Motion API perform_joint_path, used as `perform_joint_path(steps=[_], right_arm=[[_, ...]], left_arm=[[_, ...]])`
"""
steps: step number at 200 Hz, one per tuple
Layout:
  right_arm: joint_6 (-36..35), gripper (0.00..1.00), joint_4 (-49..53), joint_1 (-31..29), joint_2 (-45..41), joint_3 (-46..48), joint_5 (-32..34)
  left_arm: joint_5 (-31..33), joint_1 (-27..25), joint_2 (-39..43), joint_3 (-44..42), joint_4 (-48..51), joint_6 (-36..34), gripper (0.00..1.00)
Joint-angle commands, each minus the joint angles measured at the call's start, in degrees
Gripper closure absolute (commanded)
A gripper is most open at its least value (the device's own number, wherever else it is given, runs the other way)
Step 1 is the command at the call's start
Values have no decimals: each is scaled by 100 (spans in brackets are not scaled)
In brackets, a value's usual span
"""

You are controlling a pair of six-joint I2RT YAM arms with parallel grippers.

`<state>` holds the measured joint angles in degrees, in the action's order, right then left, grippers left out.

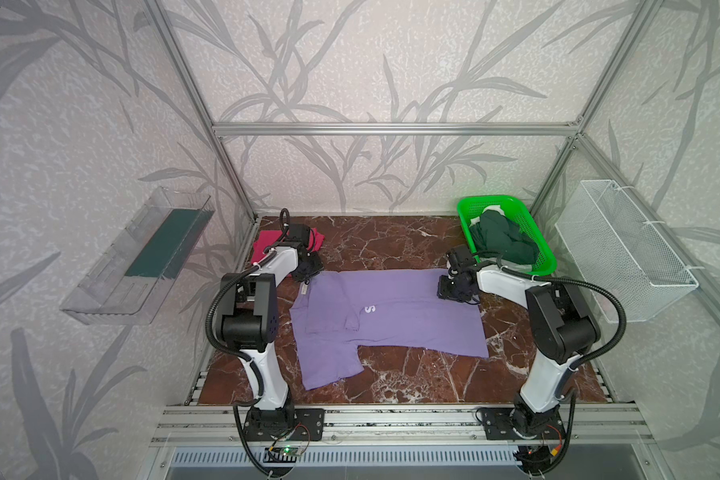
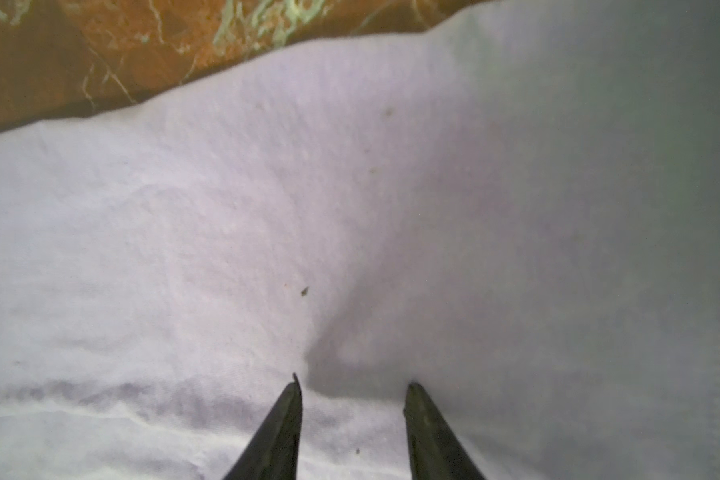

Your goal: Fold and stack the t-shirts

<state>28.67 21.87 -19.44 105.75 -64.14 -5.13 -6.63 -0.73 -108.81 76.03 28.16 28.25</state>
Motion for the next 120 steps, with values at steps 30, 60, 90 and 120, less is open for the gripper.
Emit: perform_joint_path(steps=[30,60,90,120], right_arm=[[61,58,150,237,242,164,8],[34,58,186,248,243,236,29],[34,58,218,250,331,248,48],[5,58,134,248,349,237,-72]], left_arm=[[442,13,509,207,92,9,100],[915,59,621,80,-243,296,100],[1205,86,576,16,-630,598,100],[1305,134,75,511,-469,552,100]])
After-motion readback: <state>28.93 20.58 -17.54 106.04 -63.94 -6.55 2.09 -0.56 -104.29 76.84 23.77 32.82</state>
